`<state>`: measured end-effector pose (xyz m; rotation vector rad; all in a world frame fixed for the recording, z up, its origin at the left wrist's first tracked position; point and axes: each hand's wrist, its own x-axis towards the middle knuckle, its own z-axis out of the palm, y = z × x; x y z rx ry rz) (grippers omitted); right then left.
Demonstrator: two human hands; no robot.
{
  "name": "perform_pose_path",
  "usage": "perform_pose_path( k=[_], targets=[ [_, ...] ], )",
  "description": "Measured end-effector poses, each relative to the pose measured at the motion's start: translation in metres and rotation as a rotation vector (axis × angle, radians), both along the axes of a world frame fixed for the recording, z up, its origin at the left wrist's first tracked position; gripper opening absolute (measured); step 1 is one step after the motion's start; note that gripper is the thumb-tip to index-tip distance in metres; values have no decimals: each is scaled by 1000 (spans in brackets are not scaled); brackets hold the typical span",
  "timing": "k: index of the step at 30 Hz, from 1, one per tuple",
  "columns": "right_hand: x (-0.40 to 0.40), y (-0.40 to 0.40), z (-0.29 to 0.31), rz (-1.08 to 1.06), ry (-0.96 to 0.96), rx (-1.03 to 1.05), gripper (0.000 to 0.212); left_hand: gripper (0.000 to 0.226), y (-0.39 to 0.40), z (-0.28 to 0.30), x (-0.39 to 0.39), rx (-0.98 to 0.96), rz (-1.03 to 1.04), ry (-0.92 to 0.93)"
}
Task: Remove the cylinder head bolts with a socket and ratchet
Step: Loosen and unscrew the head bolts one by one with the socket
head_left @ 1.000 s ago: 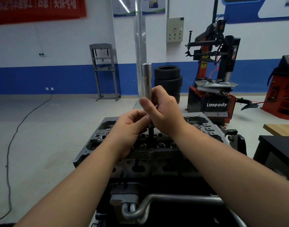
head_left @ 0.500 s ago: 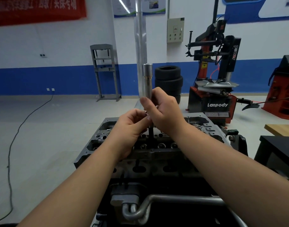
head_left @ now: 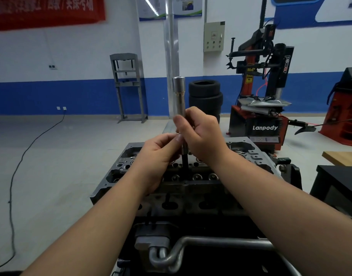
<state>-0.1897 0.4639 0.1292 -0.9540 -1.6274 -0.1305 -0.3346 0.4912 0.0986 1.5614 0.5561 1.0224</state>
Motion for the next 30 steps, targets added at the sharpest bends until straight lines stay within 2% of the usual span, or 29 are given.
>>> perform_pose_path(
  k=[3,6,12,18,22,25,30],
  targets=[
    [0,-1,0,1,-3,-26,38,30,0,1,-1,-22,-59,42],
    [1,-1,0,14,12,-32,44,28,0,1,-3,-5,-84,52],
    [1,0,-1,-44,1,18,36,41,-1,0,-1,42,-10,31],
    [0,2,-1,-20,1,-8,35,31,1,3,-3,-8,-127,81],
    [1,3,-1,-24,-30,11,43,27,0,2,-2,31,-75,35],
    [3,2,-1,-27,-33,26,33,16,0,-1,-1,50,-10,3],
    [1,1,-1,-25,-20,-5,24,30,0,1,-1,7,-57,39]
  ],
)
